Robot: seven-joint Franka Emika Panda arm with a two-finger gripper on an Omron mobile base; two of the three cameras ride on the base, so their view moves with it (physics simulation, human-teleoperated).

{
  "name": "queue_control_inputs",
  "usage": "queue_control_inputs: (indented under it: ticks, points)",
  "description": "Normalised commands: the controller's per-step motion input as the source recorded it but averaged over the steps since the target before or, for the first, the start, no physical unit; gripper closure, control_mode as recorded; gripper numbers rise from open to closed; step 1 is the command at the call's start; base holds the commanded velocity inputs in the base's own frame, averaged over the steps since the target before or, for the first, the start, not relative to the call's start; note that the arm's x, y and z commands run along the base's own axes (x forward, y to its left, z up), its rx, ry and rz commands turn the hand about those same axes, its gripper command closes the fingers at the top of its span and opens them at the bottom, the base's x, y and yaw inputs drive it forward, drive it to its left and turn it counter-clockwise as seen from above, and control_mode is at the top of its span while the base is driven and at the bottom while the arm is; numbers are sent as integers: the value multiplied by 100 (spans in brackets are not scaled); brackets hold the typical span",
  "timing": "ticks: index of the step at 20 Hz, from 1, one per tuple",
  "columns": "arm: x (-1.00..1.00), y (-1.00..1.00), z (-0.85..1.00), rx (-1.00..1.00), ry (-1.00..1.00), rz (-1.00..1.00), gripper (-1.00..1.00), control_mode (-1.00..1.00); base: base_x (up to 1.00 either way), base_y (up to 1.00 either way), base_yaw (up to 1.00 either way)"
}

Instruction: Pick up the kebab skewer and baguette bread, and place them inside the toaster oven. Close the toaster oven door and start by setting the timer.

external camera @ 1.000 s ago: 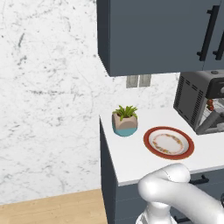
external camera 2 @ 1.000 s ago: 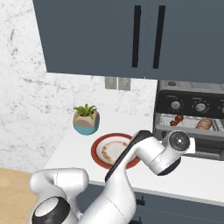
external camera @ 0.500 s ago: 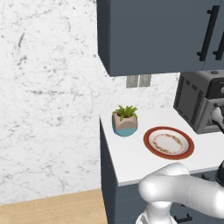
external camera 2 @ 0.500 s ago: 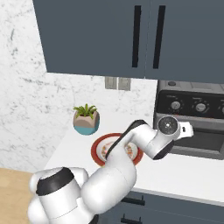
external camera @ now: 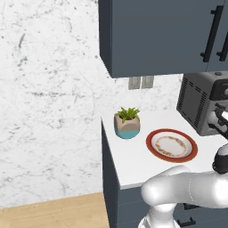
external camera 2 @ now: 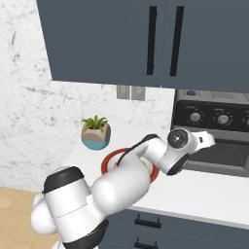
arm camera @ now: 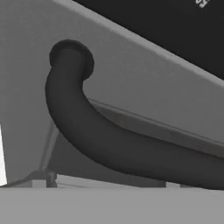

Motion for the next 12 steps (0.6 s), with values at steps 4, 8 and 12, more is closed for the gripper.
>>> queue_control_inputs:
  ticks: [4,8,12]
  points:
    - [19,0,-1,-16,0,2,-100,-100,0,0,0]
    - [-6,0,2,-15,0,2,-100,-100,0,0,0]
    - [-32,0,32,-10,2,0,-100,-100,0,0,0]
